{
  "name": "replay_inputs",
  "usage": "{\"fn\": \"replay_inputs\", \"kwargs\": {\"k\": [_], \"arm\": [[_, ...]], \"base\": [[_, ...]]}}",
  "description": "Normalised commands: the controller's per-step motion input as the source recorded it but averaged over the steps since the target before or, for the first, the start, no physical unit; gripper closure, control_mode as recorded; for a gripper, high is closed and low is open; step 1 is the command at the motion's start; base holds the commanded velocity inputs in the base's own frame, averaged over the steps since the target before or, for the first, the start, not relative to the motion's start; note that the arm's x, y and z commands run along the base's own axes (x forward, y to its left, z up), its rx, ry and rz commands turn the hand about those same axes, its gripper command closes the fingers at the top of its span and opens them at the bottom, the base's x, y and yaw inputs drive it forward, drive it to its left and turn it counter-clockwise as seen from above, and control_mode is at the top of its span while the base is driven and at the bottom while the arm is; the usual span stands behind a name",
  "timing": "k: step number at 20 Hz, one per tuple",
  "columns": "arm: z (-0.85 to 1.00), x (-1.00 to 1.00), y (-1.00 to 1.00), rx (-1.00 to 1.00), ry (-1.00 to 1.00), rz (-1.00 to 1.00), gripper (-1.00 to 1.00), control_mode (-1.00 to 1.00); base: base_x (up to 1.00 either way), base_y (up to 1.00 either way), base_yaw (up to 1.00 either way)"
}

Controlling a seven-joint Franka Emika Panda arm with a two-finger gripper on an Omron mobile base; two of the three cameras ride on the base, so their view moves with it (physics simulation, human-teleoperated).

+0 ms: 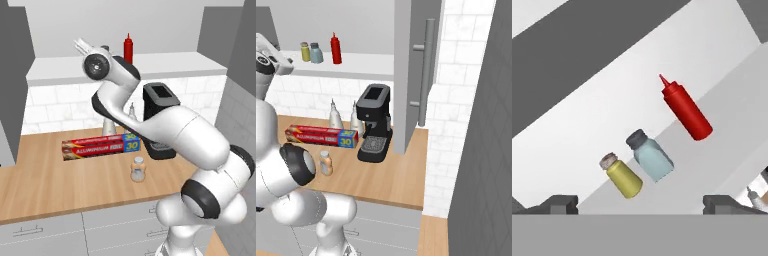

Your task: Put the shaker and condiment bottle from the counter next to their counterparts in the cabinet.

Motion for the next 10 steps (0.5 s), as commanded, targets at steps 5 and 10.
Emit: {"fn": "replay_inputs", "kwargs": {"k": [5, 10], "arm": [[0.00, -0.87, -0.11, 0.12, -0.01, 0.07, -1.00, -1.00], [0.00, -0.91, -0.22, 0.08, -0.05, 0.00, -1.00, -1.00]], "base": [[0.00, 0.00, 0.00], [0.00, 0.00, 0.00]]}}
